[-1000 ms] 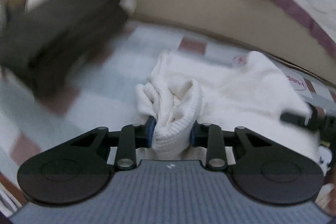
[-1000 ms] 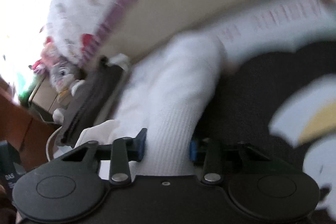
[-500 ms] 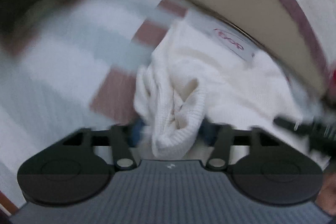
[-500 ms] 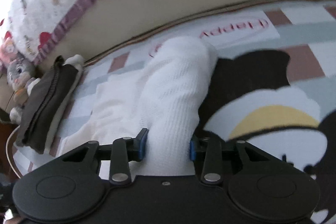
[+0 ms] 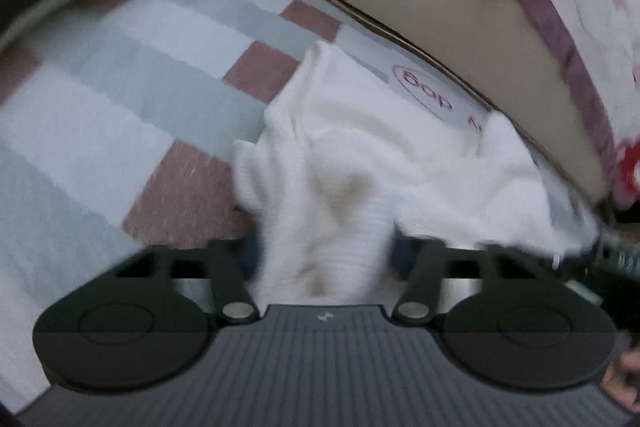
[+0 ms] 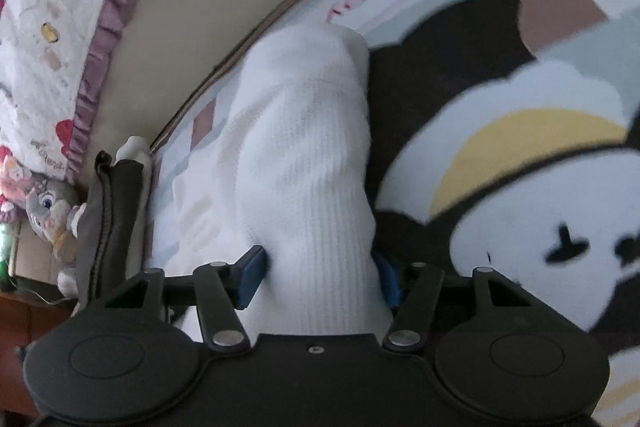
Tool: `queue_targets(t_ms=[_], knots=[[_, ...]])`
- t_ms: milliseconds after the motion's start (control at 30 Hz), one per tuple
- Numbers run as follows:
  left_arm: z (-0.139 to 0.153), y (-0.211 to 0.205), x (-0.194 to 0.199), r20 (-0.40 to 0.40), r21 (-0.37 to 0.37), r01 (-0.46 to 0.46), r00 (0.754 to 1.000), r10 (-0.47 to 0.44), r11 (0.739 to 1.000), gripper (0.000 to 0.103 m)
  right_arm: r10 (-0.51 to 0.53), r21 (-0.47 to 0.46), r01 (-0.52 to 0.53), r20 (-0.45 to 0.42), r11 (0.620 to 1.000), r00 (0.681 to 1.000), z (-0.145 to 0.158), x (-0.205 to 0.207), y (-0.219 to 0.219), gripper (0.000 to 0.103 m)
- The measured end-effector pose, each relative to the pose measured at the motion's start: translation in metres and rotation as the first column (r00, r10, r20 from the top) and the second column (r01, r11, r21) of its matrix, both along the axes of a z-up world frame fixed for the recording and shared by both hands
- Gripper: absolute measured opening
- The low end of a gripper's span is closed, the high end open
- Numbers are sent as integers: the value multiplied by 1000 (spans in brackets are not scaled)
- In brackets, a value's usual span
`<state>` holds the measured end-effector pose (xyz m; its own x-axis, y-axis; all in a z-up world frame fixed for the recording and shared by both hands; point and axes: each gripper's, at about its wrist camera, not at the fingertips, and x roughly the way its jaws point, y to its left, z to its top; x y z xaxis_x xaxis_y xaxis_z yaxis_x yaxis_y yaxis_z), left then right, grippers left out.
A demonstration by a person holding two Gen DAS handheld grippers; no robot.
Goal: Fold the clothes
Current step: 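Lift the white garment with both grippers and carry it toward the brown garment, then lower the white garment onto the folded brown garment with both grippers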
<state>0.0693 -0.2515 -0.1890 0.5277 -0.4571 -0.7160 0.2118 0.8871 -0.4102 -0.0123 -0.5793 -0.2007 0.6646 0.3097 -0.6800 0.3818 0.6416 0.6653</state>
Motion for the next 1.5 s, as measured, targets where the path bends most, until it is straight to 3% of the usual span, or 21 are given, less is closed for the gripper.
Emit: queue_targets(t_ms=[100,167,200,267,333,433,533,600,667,767,867,933,1133,1300,1367,1500], knots=[[9,-16,-10,123,157,22,991,-42,987,36,32,-147,-23,64,989,997,7,7,13,48],[12,-34,-19,190,293,40,977,-100,955,34,127,-383,-88,78,920,989,16,16,40,47],[12,-36,-21,197,308,41,975,-106,950,33,176,-496,-117,75,861,981,21,20,54,47],[13,-40,-23,208,335,42,971,-117,941,33,195,-543,-124,76,830,978,24,20,65,47],[14,-31,-19,182,275,35,979,-87,961,33,172,-474,-118,71,872,983,23,18,53,50],[12,-18,-12,127,173,34,990,-56,984,33,88,-209,-82,22,974,996,8,16,21,63],[2,-1,1,24,23,8,1000,-8,1000,33,14,53,-13,-16,999,1000,-12,5,-5,65],[-5,12,10,-42,-75,-28,999,25,997,33,6,94,-6,3,996,1000,-17,5,-9,67],[-6,18,13,-62,-106,-42,997,36,993,32,47,10,-48,51,999,998,-17,10,2,50],[4,2,4,22,26,1,1000,-2,1000,31,126,-207,-101,112,973,986,-2,9,27,43],[15,8,0,50,-5,5,999,-5,1000,31,202,-383,-131,151,914,968,27,-2,52,40],[22,11,-3,68,-27,8,998,-6,1000,31,231,-439,-128,190,889,954,45,-11,61,39],[59,45,-16,112,-142,-2,994,18,990,31,293,-540,-123,242,833,925,101,-28,81,38],[108,90,-24,192,-144,-38,979,66,989,31,419,-604,-176,288,777,861,157,-15,119,38],[122,115,-24,210,-163,-75,972,109,984,31,460,-610,-195,314,768,831,171,-7,140,38],[153,164,-14,265,-123,-114,954,143,986,31,532,-607,-243,356,757,769,189,17,181,38]])
